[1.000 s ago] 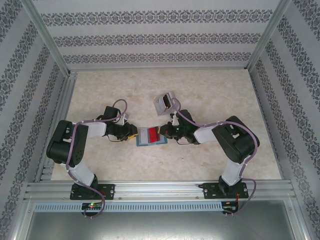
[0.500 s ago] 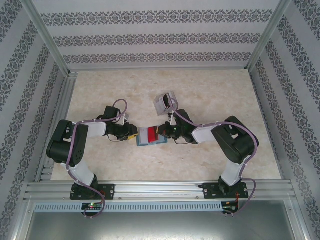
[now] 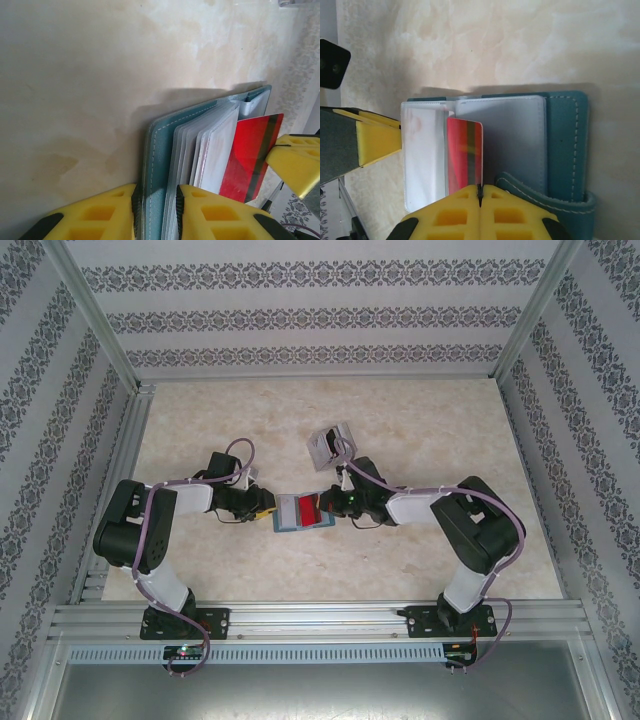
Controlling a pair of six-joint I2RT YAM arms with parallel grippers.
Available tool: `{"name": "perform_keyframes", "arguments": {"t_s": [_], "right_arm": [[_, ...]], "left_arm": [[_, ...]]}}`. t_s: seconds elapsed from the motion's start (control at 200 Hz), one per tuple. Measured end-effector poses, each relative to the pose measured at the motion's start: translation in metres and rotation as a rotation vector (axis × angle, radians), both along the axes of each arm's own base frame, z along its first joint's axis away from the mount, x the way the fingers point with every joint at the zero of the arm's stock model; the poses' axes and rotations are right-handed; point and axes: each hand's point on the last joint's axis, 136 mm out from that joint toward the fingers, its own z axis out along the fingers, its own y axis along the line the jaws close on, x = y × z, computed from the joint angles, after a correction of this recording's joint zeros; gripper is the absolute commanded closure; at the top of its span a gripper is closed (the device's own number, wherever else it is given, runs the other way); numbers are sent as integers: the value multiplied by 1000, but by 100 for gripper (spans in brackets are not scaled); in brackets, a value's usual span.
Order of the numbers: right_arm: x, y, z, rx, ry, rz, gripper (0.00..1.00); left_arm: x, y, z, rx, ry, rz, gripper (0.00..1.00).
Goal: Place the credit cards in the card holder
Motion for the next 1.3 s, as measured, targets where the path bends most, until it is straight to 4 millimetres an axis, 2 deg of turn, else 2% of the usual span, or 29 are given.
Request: {"name": "perform_keyframes", "arguments": {"t_s": [0.16, 0.41, 0.6, 0.704, 0.854, 0.929, 1.009, 1.194, 1.304], "right_arm": [[3, -1, 2, -17, -12, 3, 100], [10, 12, 0, -27, -31, 14, 100], [11, 11, 0, -30, -31, 11, 100], [9, 11, 11, -18, -43, 14, 100], [8, 12, 40, 24, -88, 17, 100], [8, 14, 45, 42, -94, 24, 100], [6, 16, 42, 50, -74, 27, 100], [1, 25, 18, 34, -18, 44, 100], [2, 24, 19, 36, -20, 42, 100]], "left_arm": [[1, -1, 0, -4, 1, -2, 72], [1, -1, 0, -5, 4, -1, 72], [1, -1, 1, -3, 6, -1, 72], [5, -1, 3, 1, -1, -1, 72], [14, -1, 10, 6, -30, -4, 72], [14, -1, 10, 6, -30, -4, 72], [14, -2, 10, 6, -30, -4, 72], [14, -1, 14, 5, -42, -3, 71], [15, 0, 25, 7, -72, 2, 66]]}}
